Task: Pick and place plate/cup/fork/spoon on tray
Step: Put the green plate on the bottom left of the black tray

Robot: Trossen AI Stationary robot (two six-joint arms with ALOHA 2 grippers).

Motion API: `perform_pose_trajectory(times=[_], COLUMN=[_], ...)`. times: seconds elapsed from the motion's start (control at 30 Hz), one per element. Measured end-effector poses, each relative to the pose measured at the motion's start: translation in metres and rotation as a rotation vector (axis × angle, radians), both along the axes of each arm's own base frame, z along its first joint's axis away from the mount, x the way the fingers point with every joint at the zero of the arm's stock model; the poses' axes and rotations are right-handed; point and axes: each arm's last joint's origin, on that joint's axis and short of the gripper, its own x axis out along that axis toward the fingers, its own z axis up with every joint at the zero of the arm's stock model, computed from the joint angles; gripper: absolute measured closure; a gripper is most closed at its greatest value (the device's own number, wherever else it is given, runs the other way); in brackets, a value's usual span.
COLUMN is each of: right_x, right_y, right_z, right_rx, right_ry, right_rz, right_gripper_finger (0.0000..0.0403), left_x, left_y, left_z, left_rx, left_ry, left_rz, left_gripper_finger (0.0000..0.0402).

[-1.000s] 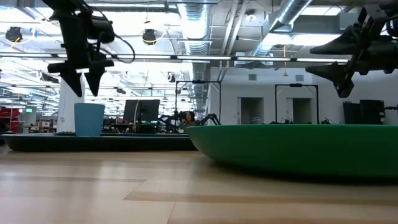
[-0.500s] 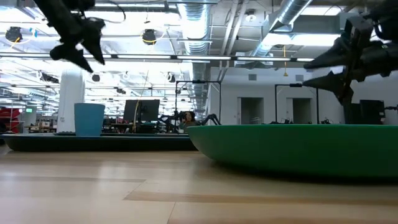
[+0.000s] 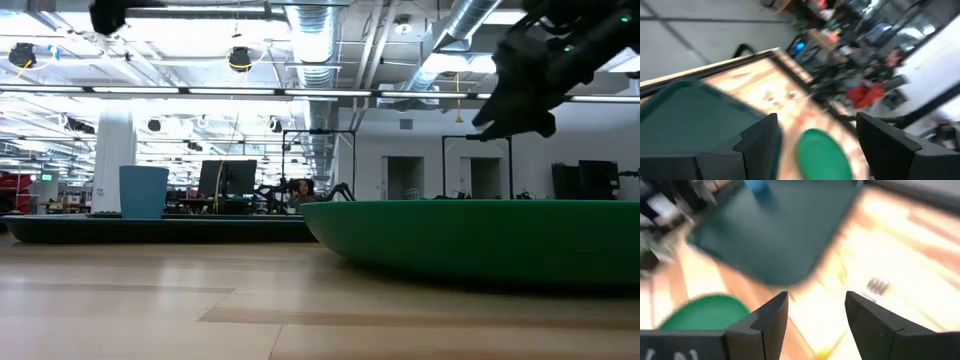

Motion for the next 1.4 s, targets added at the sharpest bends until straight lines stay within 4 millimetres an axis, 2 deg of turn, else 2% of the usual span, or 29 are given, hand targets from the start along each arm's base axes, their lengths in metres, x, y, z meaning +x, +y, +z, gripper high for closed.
perform_pose_trajectory(times=[0.2, 0.3, 0.4, 0.5, 0.63, 0.8, 0.93, 1.03, 1.17, 1.4], right_x=[0.017, 0.024, 0.029, 0.033, 0.036, 0.037, 0.036, 0.036, 0.036, 0.036], right_y=[-0.002, -0.004, -0.006, -0.006, -0.005, -0.005, -0.005, -0.005, -0.006, -0.009], right_z=[-0.017, -0.025, -0.030, -0.030, -0.028, -0.027, -0.028, -0.028, -0.028, -0.028], right_rx=[0.054, 0.064, 0.068, 0.065, 0.076, 0.091, 0.096, 0.098, 0.098, 0.099], right_ry=[0.156, 0.206, 0.222, 0.201, 0.166, 0.150, 0.159, 0.158, 0.158, 0.157], right_rz=[0.035, 0.032, 0.026, 0.027, 0.052, 0.074, 0.076, 0.078, 0.073, 0.056], right_gripper_finger=[0.0182, 0.0184, 0.0184, 0.0184, 0.0184, 0.0185, 0.0187, 0.0187, 0.0187, 0.0187], left_x=[-0.003, 0.009, 0.036, 0.074, 0.140, 0.210, 0.243, 0.254, 0.258, 0.254], left_y=[-0.012, -0.006, 0.006, 0.017, 0.018, -0.019, -0.060, -0.091, -0.125, -0.156], left_z=[0.002, 0.009, 0.018, 0.019, -0.001, -0.042, -0.083, -0.111, -0.140, -0.174], left_rx=[-0.092, -0.092, -0.034, 0.016, 0.001, -0.042, -0.159, -0.279, -0.410, -0.498], left_ry=[-0.052, -0.096, -0.142, -0.163, -0.094, 0.000, 0.156, 0.275, 0.380, 0.473], left_rz=[0.005, 0.012, -0.009, -0.072, -0.204, -0.412, -0.484, -0.421, -0.284, -0.055], left_gripper_finger=[0.0150, 0.0150, 0.0150, 0.0150, 0.0150, 0.0150, 0.0150, 0.0150, 0.0150, 0.0150])
